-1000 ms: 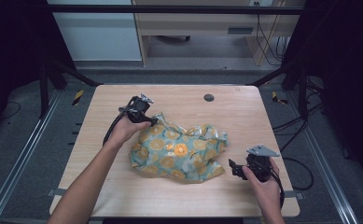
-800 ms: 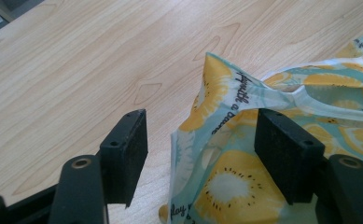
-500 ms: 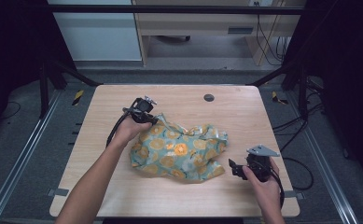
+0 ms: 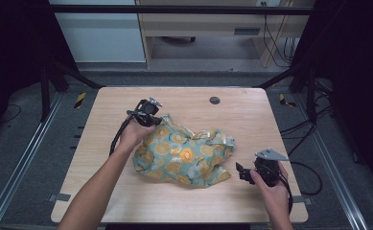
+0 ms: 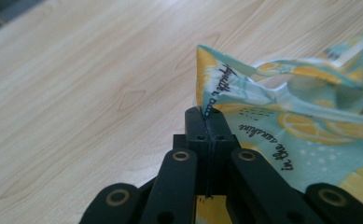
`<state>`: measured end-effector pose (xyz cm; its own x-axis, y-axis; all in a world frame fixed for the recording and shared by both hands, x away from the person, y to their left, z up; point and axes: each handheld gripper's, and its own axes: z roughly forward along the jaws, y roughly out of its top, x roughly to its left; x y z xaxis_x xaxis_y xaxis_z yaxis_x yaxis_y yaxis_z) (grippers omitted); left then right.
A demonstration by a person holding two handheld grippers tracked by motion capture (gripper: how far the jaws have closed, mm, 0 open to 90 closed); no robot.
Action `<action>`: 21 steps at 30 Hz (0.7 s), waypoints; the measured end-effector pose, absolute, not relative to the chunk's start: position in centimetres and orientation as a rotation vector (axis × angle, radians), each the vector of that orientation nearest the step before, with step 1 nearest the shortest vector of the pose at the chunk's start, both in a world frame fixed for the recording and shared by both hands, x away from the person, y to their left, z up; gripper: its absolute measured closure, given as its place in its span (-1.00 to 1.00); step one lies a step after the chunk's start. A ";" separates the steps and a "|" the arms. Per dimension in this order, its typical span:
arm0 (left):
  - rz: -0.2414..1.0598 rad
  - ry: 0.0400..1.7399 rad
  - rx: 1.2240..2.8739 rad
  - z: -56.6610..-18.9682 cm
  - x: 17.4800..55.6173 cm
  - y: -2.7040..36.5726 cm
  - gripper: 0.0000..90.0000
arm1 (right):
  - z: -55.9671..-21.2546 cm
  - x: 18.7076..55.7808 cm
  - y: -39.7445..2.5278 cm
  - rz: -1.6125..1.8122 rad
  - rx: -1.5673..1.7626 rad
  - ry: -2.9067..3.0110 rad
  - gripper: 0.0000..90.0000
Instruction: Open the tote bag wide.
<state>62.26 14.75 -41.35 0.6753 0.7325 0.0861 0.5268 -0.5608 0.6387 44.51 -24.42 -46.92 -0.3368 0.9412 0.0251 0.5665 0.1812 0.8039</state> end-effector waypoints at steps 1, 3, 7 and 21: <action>0.468 0.948 2.277 -40.7 61.6 14.8 1.00 | -46.9 44.5 -24.5 1.025 1.411 1.976 -0.77; 0.468 0.918 2.242 -39.9 60.5 15.1 1.00 | -46.5 44.5 -24.5 1.028 1.412 1.966 -0.76; 0.476 0.858 2.175 -38.3 57.6 15.7 1.00 | -45.5 44.6 -24.3 1.040 1.376 1.955 -0.76; 0.422 0.748 2.111 -36.3 51.7 17.3 1.00 | -38.8 49.5 -20.6 1.075 1.135 2.025 0.13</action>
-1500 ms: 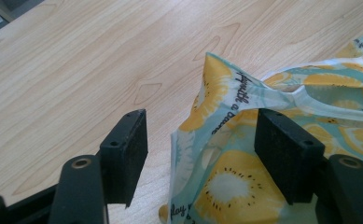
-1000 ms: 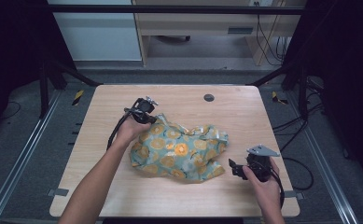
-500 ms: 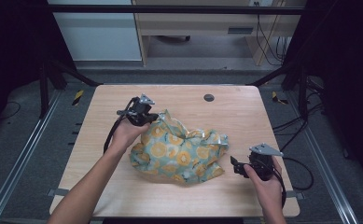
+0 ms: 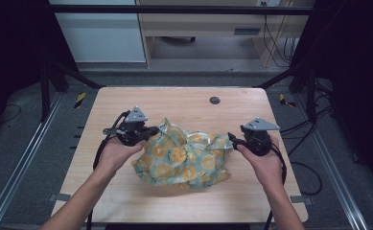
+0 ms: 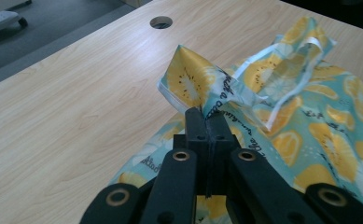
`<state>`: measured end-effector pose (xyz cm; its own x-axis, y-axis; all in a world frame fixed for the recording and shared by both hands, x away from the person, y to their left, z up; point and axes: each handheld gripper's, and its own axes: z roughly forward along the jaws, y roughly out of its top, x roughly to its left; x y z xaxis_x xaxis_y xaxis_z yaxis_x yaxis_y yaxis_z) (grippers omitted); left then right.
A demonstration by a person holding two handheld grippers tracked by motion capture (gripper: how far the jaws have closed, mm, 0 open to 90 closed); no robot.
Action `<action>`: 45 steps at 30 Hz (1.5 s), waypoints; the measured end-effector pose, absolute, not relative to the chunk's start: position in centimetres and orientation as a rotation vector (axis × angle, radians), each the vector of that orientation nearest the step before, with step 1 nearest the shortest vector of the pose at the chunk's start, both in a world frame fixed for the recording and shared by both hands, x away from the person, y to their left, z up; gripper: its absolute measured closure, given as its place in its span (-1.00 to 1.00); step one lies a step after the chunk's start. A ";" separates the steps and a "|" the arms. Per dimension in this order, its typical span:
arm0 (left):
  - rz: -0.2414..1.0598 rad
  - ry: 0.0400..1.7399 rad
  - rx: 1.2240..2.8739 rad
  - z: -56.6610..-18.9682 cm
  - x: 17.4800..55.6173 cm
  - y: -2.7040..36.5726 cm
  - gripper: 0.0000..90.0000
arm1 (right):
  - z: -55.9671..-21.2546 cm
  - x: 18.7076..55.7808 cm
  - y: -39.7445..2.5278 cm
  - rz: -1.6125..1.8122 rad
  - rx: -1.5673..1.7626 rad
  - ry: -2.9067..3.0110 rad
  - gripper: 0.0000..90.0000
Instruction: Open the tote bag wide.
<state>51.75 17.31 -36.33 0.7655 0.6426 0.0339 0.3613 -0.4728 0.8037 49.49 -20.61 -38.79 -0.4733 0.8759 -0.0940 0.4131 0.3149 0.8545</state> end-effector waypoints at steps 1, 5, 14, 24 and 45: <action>0.423 0.745 2.115 -36.3 51.6 17.3 1.00 | -38.7 49.8 -20.3 1.086 1.122 2.032 0.19; 0.428 0.743 2.124 -36.4 51.5 17.3 1.00 | -38.8 50.7 -19.5 1.194 1.127 2.068 0.18; 0.419 0.741 2.130 -36.6 51.8 17.1 1.00 | -39.4 51.2 -18.2 1.249 1.102 2.180 -0.46; 0.423 0.742 2.106 -36.0 51.9 17.0 1.00 | -41.9 53.3 -15.5 1.149 1.125 2.304 -0.38; 0.425 0.719 2.051 -34.7 49.6 19.1 1.00 | -38.1 47.8 -16.6 1.283 0.987 2.294 0.93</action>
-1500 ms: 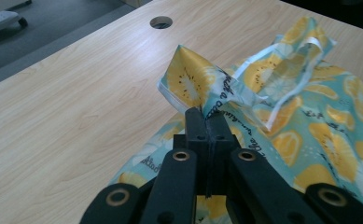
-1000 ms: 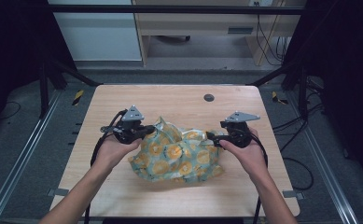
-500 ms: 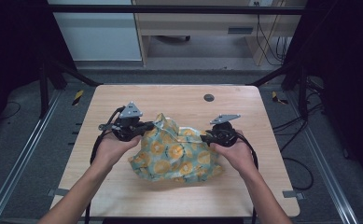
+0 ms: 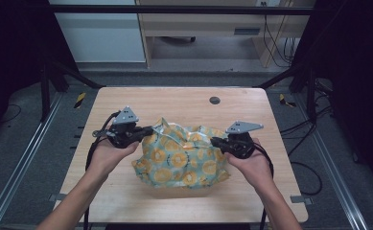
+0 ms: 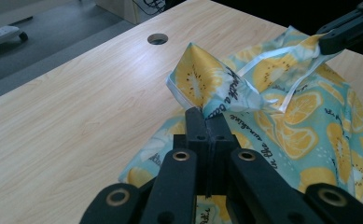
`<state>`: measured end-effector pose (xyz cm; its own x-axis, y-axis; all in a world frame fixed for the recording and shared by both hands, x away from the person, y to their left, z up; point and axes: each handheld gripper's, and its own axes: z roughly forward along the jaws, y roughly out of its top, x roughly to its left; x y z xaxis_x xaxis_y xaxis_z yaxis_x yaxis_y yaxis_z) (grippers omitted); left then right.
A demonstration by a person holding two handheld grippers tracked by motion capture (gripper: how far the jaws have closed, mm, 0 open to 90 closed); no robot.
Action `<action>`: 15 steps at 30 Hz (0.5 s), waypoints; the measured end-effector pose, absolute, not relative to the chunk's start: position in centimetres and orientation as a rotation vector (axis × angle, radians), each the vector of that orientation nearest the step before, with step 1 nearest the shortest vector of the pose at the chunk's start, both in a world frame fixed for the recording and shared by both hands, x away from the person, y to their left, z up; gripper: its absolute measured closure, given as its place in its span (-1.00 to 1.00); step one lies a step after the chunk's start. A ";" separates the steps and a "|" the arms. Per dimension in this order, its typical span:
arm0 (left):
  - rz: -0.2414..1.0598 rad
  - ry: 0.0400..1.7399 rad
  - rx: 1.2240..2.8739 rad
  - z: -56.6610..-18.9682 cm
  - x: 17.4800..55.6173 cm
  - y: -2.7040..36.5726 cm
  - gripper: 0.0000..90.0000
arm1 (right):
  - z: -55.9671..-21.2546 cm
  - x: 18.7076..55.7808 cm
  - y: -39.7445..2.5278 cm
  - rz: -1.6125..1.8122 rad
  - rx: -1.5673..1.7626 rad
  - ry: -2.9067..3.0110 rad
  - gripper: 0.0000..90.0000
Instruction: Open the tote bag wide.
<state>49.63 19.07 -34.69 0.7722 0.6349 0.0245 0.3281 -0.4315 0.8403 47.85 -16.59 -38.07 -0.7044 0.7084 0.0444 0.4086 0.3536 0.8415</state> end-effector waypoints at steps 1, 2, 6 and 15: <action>0.420 0.719 2.047 -34.7 49.3 19.3 1.00 | -37.9 47.2 -16.6 1.291 0.978 2.290 0.93; 0.416 0.718 2.040 -34.8 48.9 19.4 1.00 | -37.7 46.5 -16.5 1.298 0.974 2.288 0.93; 0.396 0.712 2.023 -35.2 47.9 20.0 1.00 | -37.5 44.4 -16.5 1.346 0.958 2.278 0.94; 0.345 0.701 2.034 -37.7 44.7 21.1 1.00 | -38.5 40.7 -16.3 1.341 0.929 2.321 0.95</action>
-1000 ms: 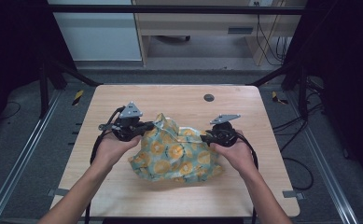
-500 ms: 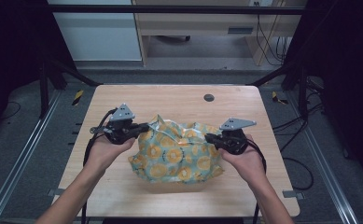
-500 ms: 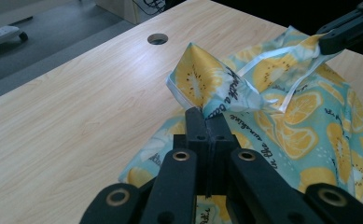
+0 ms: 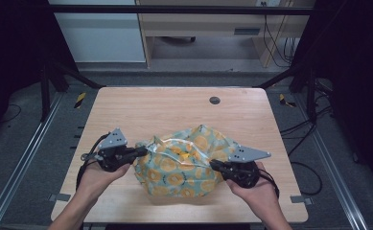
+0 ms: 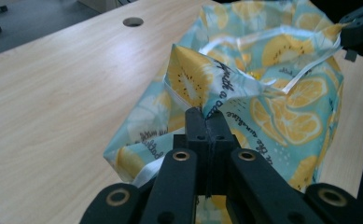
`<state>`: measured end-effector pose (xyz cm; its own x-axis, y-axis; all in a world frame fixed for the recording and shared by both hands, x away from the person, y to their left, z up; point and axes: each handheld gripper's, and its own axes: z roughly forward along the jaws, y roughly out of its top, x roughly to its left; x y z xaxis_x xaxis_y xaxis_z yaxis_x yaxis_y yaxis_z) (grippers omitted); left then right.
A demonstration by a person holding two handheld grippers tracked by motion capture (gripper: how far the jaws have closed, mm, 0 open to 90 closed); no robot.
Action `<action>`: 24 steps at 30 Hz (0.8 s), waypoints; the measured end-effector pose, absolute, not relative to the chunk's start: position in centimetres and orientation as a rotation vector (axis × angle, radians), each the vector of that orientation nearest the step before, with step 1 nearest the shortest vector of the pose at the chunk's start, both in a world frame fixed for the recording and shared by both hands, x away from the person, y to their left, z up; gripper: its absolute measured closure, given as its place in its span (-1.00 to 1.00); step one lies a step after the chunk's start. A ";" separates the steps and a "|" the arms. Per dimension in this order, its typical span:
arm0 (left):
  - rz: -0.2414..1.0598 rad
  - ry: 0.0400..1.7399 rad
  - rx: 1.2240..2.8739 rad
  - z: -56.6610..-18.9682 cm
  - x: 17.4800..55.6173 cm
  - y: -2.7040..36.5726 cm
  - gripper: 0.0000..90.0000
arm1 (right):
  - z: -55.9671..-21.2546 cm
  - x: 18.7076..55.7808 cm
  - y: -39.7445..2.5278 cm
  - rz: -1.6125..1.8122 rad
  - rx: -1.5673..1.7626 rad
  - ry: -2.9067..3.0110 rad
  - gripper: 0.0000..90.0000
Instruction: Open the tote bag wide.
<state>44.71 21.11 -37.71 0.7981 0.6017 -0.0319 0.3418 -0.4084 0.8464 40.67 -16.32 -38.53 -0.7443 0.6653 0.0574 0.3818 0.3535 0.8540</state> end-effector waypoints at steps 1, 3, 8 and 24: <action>0.343 0.701 2.034 -38.0 44.4 21.1 1.00 | -38.7 40.4 -16.4 1.345 0.932 2.324 0.95; 0.348 0.695 2.047 -38.7 43.9 21.2 1.00 | -39.3 40.0 -16.4 1.335 0.936 2.343 0.95; 0.331 0.686 2.071 -40.4 42.9 21.0 1.00 | -41.6 39.2 -16.2 1.293 0.954 2.406 0.95; 0.335 0.680 2.070 -41.5 42.6 20.9 1.00 | -38.4 42.2 -17.5 1.361 0.939 2.294 0.24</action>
<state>42.62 20.90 -41.45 0.8117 0.5836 -0.0218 0.3390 -0.4404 0.8313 42.17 -17.55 -38.35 -0.7362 0.6740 0.0615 0.3770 0.3329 0.8643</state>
